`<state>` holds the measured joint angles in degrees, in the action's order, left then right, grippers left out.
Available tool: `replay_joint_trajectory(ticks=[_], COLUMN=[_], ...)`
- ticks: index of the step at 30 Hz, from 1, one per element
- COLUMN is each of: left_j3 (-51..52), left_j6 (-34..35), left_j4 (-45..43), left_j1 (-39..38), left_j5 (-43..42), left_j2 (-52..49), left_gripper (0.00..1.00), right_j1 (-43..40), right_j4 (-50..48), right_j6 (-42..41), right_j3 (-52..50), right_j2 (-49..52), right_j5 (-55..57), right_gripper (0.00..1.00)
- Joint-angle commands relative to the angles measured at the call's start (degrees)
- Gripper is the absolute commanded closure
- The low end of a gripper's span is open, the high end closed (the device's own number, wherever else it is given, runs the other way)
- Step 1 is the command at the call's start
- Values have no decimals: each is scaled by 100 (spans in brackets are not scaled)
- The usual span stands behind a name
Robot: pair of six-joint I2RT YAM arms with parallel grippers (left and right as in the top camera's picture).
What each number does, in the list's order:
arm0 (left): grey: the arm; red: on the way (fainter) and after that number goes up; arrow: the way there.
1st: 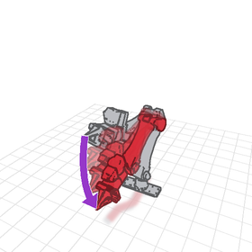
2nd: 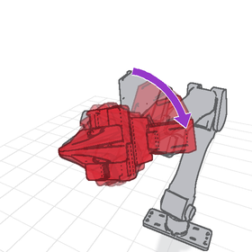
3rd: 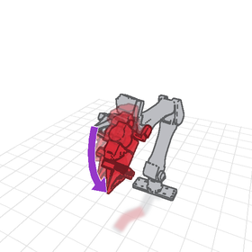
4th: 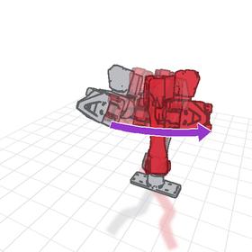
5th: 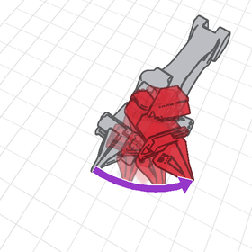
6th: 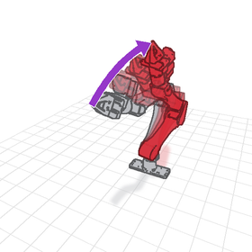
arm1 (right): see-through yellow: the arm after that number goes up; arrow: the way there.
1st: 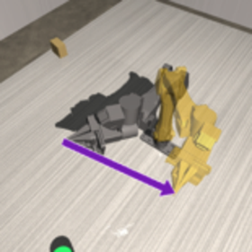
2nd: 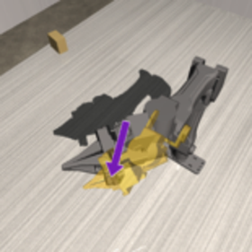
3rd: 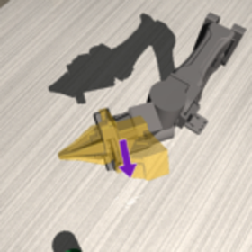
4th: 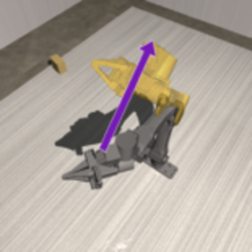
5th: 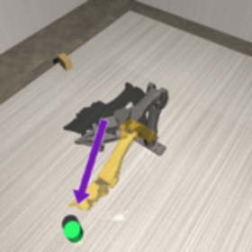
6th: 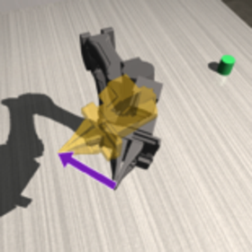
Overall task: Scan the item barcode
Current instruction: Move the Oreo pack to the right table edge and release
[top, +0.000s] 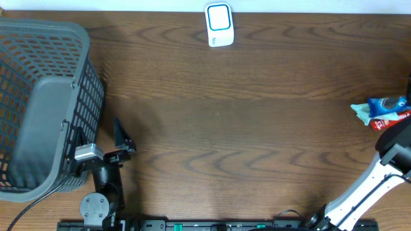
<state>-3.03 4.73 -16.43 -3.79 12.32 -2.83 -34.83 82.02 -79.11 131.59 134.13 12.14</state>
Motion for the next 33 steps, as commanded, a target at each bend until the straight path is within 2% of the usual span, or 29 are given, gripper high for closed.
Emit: replay_joint_trajectory(ticks=[1, 5, 7, 14, 21, 22, 23, 24, 28, 31, 33], left_j3=[-2, -2, -2, -2, -2, -2, -2, -2, -2, -2, -2], left_j6=[50, 50, 50, 50, 50, 50, 50, 50, 50, 50, 50], left_j4=[-7, -7, -7, -7, -7, -7, -7, -7, -7, -7, -7], left_j1=[20, 20, 20, 20, 20, 20, 20, 20, 20, 20, 20], left_j5=[-31, -31, -31, -31, -31, -31, -31, -31, -31, -31, -31], left_j2=[42, 42, 42, 42, 42, 42, 42, 42, 42, 42, 42], left_gripper=[8, 8, 8, 8, 8, 8, 8, 8, 8, 8, 8], right_j1=[33, 26, 4, -153, 9, 98, 140, 184, 232, 229, 229], right_j4=[-439, -1019, -1174, -1156, -1106, -1104, -1071, -981, -476, -289, -164], right_j6=[-269, -269, -232, 1049, 2868, 3460, 3711, 4000, 4629, 6199, 6581], right_j3=[-15, -13, 11, 52, 52, 52, 52, 52, 52, 52, 52], right_j2=[337, 420, 378, -184, -1453, -1834, -2013, -2247, -2951, -3442, -3742], right_j5=[-826, -1180, -1335, -2079, -2448, -2448, -2448, -2452, -2608, -3536, -3943], right_gripper=[82, 65, 52, 24, 22, 17, 4, 1, 1, 1, 1])
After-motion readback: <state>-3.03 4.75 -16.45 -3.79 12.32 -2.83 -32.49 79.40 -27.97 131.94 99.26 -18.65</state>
